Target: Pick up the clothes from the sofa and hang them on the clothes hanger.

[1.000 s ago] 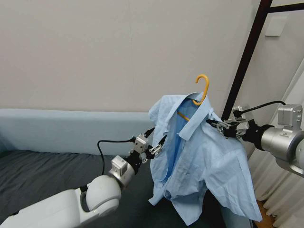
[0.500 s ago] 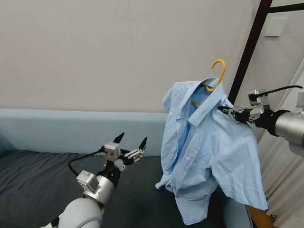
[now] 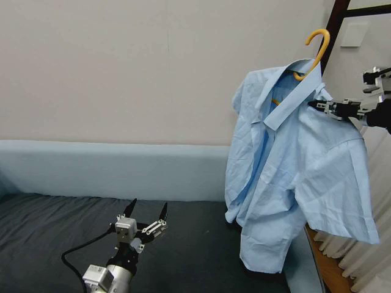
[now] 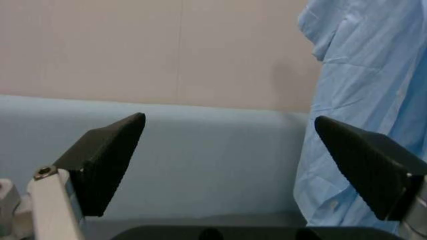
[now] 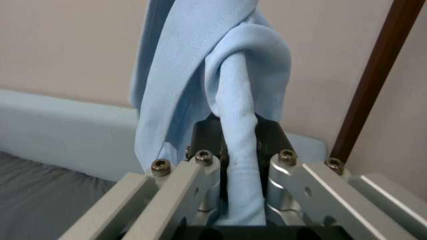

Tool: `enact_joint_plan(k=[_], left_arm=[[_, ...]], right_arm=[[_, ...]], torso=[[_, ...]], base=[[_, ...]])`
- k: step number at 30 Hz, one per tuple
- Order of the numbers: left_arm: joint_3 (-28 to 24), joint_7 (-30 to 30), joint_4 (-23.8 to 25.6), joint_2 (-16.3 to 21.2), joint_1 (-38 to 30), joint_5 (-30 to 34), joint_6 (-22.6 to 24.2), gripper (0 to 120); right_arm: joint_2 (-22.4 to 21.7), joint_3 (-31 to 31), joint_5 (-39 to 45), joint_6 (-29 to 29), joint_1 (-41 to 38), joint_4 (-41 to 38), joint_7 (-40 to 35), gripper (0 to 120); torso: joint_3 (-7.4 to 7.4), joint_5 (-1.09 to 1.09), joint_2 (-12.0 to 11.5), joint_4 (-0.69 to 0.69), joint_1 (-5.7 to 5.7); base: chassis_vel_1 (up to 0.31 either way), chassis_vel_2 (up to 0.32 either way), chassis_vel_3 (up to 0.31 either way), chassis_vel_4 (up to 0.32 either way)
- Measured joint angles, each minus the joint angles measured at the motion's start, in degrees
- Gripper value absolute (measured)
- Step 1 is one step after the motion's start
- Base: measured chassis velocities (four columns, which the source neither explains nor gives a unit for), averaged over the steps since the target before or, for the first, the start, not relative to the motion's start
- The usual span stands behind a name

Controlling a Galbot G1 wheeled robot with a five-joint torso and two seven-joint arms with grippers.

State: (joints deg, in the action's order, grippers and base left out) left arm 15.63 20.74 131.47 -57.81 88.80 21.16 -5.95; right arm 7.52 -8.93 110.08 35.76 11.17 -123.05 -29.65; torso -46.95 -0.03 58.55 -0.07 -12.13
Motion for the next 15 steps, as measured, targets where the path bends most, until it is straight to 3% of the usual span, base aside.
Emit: enact_joint_plan(k=[10,15], left_arm=[[0.16,-0.83,0.46,-4.06,2.26,-2.88,-0.63,100],[0.13,-0.80,-0.22,-5.37,2.05,-2.77,-0.56,100]], right_arm=[[8.25,1.42,-9.27,-2.77,1.91,7.06,5.32,7],[13.94,2.31,-12.02,-2.85,-2.77,12.71,5.23,7]], torso=[[-0.01,0.01,-0.01,-0.01,-0.01],[-0.02,0.00,-0.01,0.01,-0.01]], base=[[0.000,0.000,0.000,0.000],[0.000,0.000,0.000,0.000]])
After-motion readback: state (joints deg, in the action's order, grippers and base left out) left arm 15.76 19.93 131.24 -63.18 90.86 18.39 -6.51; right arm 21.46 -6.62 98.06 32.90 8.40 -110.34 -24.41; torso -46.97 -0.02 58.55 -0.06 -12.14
